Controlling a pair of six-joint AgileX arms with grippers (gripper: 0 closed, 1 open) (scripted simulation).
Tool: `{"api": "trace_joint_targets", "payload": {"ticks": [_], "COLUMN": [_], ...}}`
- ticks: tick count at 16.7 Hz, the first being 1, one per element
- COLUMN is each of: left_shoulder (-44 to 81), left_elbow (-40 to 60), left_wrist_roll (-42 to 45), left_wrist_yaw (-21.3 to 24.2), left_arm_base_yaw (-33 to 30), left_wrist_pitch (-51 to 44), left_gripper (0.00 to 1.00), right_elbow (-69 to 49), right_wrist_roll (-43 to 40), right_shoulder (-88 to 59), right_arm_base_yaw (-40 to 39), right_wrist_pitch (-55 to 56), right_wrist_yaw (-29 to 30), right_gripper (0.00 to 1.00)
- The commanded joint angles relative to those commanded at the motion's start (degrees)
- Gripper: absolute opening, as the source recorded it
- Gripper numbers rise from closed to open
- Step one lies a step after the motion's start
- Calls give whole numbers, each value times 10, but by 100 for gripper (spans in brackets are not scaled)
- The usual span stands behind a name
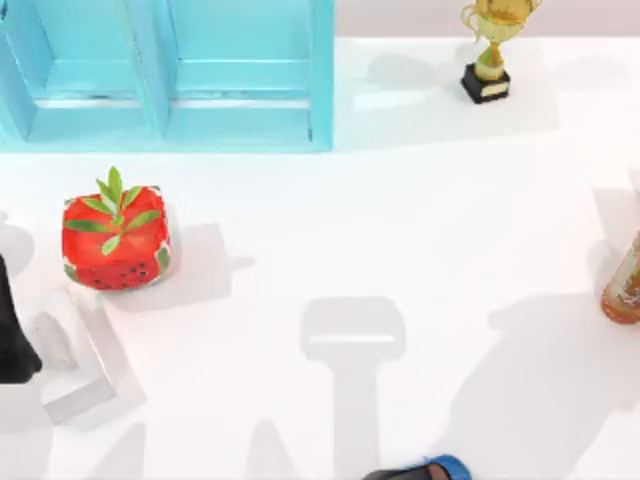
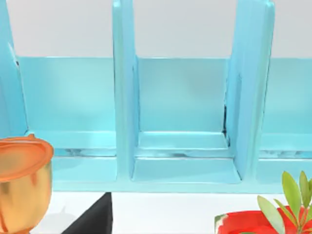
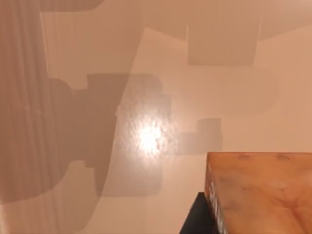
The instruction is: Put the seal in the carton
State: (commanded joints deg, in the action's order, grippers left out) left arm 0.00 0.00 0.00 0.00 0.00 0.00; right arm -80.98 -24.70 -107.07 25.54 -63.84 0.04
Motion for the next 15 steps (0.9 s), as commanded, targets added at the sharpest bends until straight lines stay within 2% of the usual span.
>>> {"api": "trace_joint_targets", "payload": {"ticks": [9, 15], "left_shoulder": [0, 0], "left_elbow": [0, 0], "left_wrist_roll": [0, 0], "left_wrist_yaw": [0, 0], "left_arm_base_yaw": [0, 0], "left_wrist_pitch": [0, 0], "left_gripper": [100, 100], "right_elbow": [0, 0], "right_wrist_roll": [0, 0], "right_shoulder": [0, 0], "right_arm_base_yaw": [0, 0], "right_wrist_pitch": [0, 0], "right_wrist_yaw": [0, 0], "right_gripper": [98, 100]}}
